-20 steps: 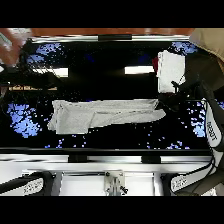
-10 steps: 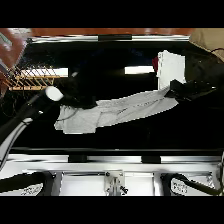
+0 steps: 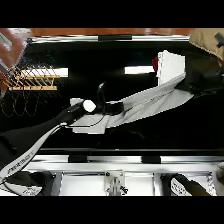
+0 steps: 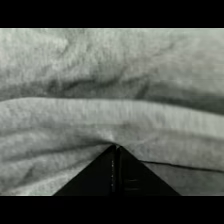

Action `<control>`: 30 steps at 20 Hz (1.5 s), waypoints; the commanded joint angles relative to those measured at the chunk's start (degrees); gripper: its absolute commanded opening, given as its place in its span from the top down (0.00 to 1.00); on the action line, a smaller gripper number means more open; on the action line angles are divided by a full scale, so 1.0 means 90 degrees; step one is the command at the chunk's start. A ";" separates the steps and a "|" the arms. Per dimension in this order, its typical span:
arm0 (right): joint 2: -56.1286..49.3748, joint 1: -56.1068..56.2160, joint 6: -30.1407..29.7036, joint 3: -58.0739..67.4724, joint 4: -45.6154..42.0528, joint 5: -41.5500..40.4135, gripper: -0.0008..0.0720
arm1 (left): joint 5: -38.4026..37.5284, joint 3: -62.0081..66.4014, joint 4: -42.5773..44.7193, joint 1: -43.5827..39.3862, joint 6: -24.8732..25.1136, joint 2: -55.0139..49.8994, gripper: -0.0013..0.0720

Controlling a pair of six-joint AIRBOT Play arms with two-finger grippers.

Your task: Fold the shirts.

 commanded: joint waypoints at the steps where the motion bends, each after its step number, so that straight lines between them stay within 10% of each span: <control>1: 0.0097 0.0002 0.0418 0.0845 0.0272 -0.0425 0.88 | 0.0172 0.0726 -0.0525 -0.0432 -0.0007 -0.0627 0.95; 10: -0.0542 0.0746 0.0498 0.0950 0.0053 -0.0391 0.88 | -0.1426 0.0991 0.1758 0.1309 0.0580 0.1406 0.95; 23: -0.4075 0.5078 0.0954 0.0950 0.0345 0.3422 0.88 | -0.3405 0.0991 0.2776 0.6188 0.0129 0.5950 0.95; 24: -0.4376 0.5170 0.0996 0.0950 0.0546 0.3487 0.79 | -0.3638 0.0991 0.2776 0.6409 0.0131 0.6059 0.95; 26: -0.4741 0.5178 0.0886 0.0950 0.0906 0.3218 0.17 | -0.3956 0.0991 0.2776 0.6645 0.0134 0.6135 0.95; 30: -0.4461 0.4335 0.0367 0.0950 0.0391 0.1554 0.17 | -0.4056 0.0988 0.2776 0.6676 0.0136 0.6115 0.95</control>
